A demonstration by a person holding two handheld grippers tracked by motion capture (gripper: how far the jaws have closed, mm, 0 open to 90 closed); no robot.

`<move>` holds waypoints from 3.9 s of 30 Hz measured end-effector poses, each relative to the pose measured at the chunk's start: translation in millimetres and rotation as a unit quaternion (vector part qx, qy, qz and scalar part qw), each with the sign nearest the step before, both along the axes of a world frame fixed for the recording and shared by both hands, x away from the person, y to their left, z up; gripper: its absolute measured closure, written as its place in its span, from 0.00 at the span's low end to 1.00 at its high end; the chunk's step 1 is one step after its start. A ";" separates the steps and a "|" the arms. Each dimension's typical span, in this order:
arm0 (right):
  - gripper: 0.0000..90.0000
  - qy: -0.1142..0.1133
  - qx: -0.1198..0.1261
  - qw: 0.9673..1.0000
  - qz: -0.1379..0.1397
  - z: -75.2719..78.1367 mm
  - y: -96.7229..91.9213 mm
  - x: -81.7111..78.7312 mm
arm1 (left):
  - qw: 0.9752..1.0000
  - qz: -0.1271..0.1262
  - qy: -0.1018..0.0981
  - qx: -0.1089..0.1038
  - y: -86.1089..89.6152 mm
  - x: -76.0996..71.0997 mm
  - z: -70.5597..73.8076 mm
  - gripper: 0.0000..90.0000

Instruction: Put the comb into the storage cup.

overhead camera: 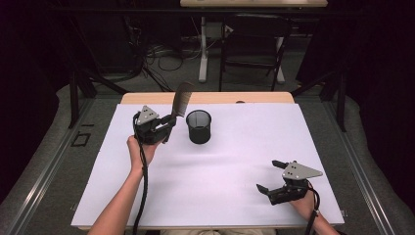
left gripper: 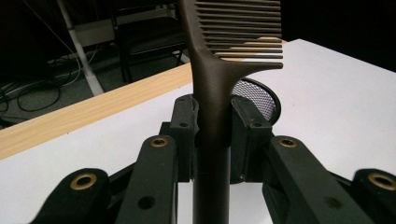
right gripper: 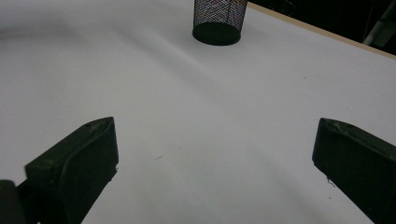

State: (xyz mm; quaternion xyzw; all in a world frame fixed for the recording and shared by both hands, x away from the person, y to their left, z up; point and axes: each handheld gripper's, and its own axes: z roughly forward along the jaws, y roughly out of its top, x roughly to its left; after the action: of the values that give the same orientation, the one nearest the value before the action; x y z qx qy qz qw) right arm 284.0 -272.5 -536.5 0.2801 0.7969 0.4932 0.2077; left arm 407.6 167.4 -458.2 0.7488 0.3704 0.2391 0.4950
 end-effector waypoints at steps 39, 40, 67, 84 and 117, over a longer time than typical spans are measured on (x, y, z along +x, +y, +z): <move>0.00 -0.001 -0.001 1.000 0.000 0.0 -0.1 0.1 | 1.000 -0.003 -0.011 -0.001 -12.1 11.8 17.6 0.81; 0.00 -0.001 -0.001 1.000 0.000 0.1 0.0 0.0 | 1.000 -0.003 -0.010 -0.001 -12.4 12.1 18.3 0.81; 0.00 0.001 -0.002 1.000 -0.001 -0.1 0.0 0.2 | 1.000 -0.002 -0.016 -0.013 -20.8 24.0 26.1 0.81; 0.00 0.001 -0.001 1.000 -0.002 -0.5 0.1 0.7 | 0.999 0.004 -0.033 -0.031 -25.3 27.7 29.2 0.81; 0.00 0.001 -0.001 1.000 -0.001 -0.1 -0.4 0.0 | 0.997 0.002 -0.053 -0.054 -36.6 39.6 23.5 0.81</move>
State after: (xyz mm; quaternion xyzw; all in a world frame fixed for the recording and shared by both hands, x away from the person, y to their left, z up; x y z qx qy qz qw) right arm 284.0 -272.9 -536.6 0.2811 0.7972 0.4922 0.2080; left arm 447.2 130.8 -434.8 0.7067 0.3575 0.2589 0.5529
